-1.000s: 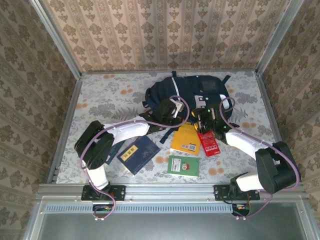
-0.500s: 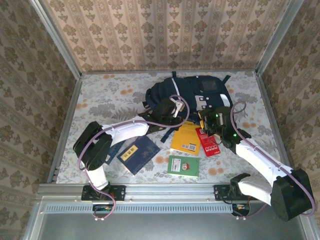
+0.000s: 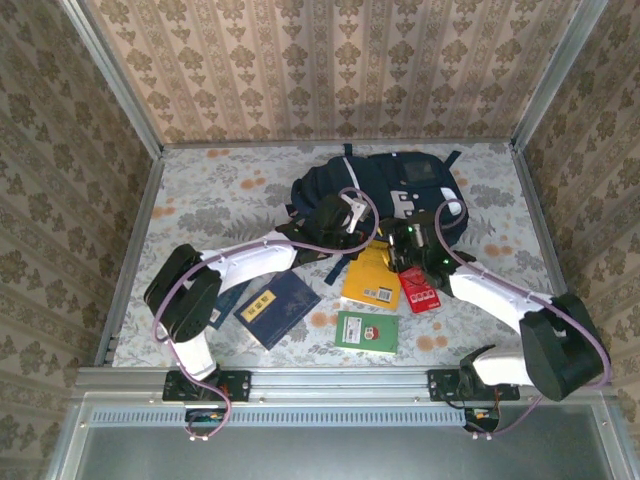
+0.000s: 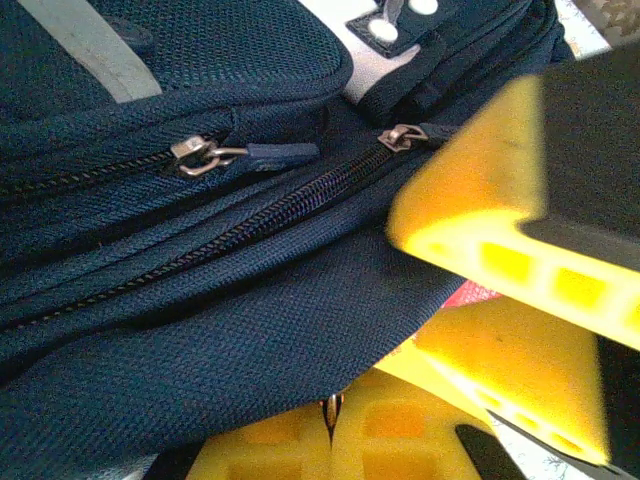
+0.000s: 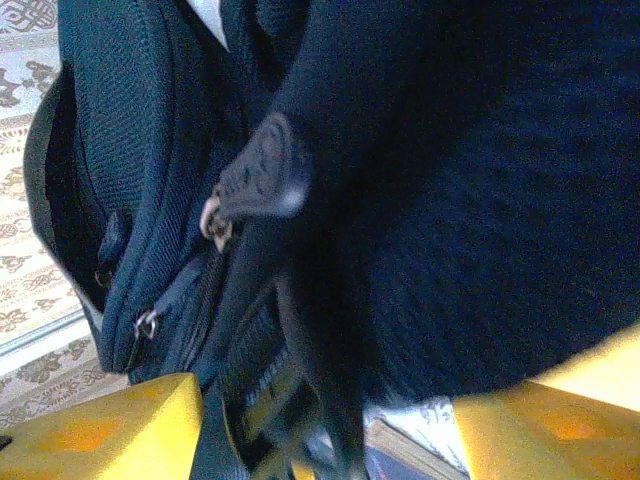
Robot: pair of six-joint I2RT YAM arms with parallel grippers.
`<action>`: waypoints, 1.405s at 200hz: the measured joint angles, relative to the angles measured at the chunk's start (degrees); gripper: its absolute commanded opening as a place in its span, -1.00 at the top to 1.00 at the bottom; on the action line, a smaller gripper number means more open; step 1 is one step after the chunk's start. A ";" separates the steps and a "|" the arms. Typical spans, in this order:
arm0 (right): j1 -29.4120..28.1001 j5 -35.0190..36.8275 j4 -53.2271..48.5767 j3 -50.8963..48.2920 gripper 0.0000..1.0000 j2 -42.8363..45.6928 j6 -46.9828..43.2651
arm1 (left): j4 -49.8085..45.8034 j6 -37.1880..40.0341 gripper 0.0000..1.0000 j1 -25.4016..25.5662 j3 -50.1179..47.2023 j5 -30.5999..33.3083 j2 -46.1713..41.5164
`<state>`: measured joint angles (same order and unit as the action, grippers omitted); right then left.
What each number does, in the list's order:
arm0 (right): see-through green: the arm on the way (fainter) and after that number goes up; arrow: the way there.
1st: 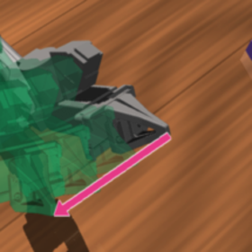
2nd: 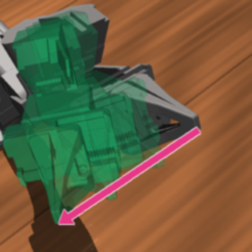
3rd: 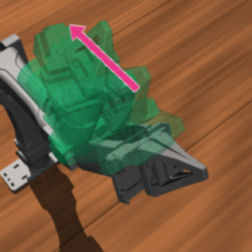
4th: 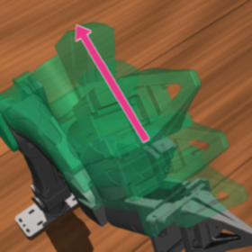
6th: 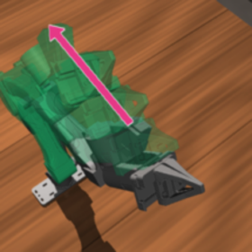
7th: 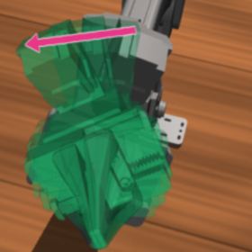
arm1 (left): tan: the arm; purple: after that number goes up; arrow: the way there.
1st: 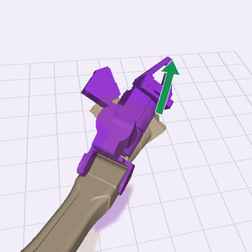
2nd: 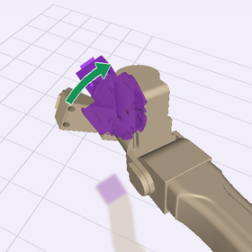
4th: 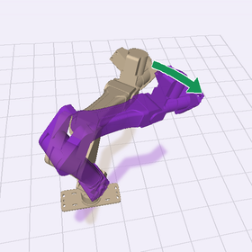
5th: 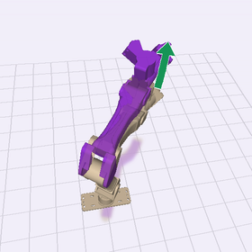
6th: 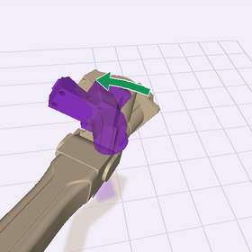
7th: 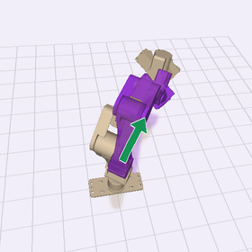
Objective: Pack the student bag
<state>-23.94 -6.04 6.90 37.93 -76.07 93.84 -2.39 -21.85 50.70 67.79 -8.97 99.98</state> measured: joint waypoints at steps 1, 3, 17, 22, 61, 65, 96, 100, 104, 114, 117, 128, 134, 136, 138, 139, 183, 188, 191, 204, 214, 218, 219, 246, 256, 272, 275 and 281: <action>0.02 0.00 0.22 0.20 -0.27 -0.31 -0.07 | 0.00 0.00 1.00 0.00 0.00 -0.02 0.00; 0.07 0.00 0.33 0.46 -0.26 -0.76 -0.33 | -0.02 0.00 1.00 0.02 0.00 -0.04 -0.11; 0.24 0.04 0.83 2.38 0.01 -3.30 -0.98 | -0.11 0.02 1.00 0.11 0.00 -0.09 -0.44; 0.44 0.04 0.92 2.99 0.16 -4.04 -1.57 | -0.22 0.02 1.00 0.15 0.00 -0.07 -0.55; 1.57 -0.02 0.07 4.87 1.00 -5.40 -3.93 | -2.25 0.50 1.00 0.11 0.00 -0.17 -1.07; 1.62 0.00 -0.39 5.09 1.00 -5.33 -4.04 | -2.32 0.63 1.00 0.11 0.00 -0.17 -1.16; 2.40 -0.44 -3.30 5.77 1.00 -3.48 -6.64 | -3.54 2.03 1.00 0.11 0.00 -0.07 -2.21; 2.56 -0.52 -3.54 5.77 1.00 -3.13 -6.88 | -3.65 2.19 1.00 0.13 0.00 -0.11 -2.40; 2.80 -0.70 -3.87 5.77 1.00 -2.69 -7.19 | -3.69 2.23 1.00 0.13 0.00 -0.11 -2.62; 3.21 -1.11 -4.35 5.77 1.00 -1.92 -7.98 | -4.02 2.47 1.00 -0.07 0.00 -0.26 -3.19; 3.41 -1.25 -4.52 5.77 1.00 -1.70 -8.28 | -4.09 2.54 1.00 -0.17 0.00 -0.31 -3.37; 3.87 -1.77 -5.20 5.92 1.00 -1.16 -9.25 | -4.70 2.69 1.00 -0.63 0.00 -0.81 -4.02; 4.11 -1.99 -5.84 6.21 1.00 -1.01 -9.90 | -4.98 2.84 1.00 -0.94 0.00 -1.18 -4.28; 4.15 -2.01 -5.95 6.27 1.00 -1.01 -10.01 | -5.16 2.86 1.00 -1.03 0.00 -1.27 -4.39; 4.26 -2.05 -6.12 6.38 1.00 -0.98 -10.23 | -5.31 2.91 1.00 -1.16 0.00 -1.40 -4.48; 4.31 -2.12 -6.25 6.43 1.00 -0.96 -10.34 | -5.38 2.93 1.00 -1.20 0.00 -1.44 -4.50; 6.99 -4.59 -8.96 7.37 1.00 -0.90 -13.79 | -8.20 3.50 1.00 -4.63 -0.09 -3.65 -5.68; 7.21 -4.94 -9.33 7.54 1.00 -0.90 -14.27 | -8.37 3.50 1.00 -4.94 -0.17 -3.91 -5.68; 7.34 -5.11 -9.60 7.74 1.00 -0.90 -14.56 | -8.48 3.50 1.00 -5.16 -0.31 -4.13 -5.75; 8.02 -5.81 -11.23 8.90 1.00 -0.92 -16.15 | -8.87 3.48 1.00 -6.03 -0.87 -4.39 -6.10; 8.68 -6.25 -12.74 10.08 1.00 -1.16 -17.38 | -8.96 3.45 1.00 -6.93 -1.46 -4.35 -6.67; 8.96 -6.47 -13.33 10.58 1.00 -1.31 -17.88 | -8.98 3.45 1.00 -7.39 -1.70 -4.37 -6.97; 9.03 -6.51 -13.44 10.69 1.00 -1.36 -17.97 | -8.98 3.45 1.00 -7.48 -1.75 -4.37 -7.04; 10.75 -8.96 -15.56 12.96 1.00 -2.43 -20.79 | -8.96 3.39 1.00 -9.68 -2.40 -4.37 -8.61; 11.32 -9.90 -16.20 13.53 1.00 -2.73 -21.68 | -8.96 3.19 1.00 -9.99 -2.67 -4.44 -9.01; 12.24 -11.23 -16.72 14.03 1.00 -2.95 -22.71 | -8.98 2.60 1.00 -10.45 -3.21 -4.70 -9.31; 12.46 -11.47 -16.87 14.14 1.00 -2.97 -22.95 | -8.98 2.54 1.00 -10.60 -3.30 -4.76 -9.31; 12.79 -11.89 -17.14 14.32 1.00 -3.04 -23.28 | -9.07 2.29 1.00 -10.82 -3.39 -4.72 -9.35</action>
<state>-11.16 -17.93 -10.24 52.25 -79.11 70.57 -11.46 -19.55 39.88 64.40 -13.69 90.63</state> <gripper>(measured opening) 0.144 0.044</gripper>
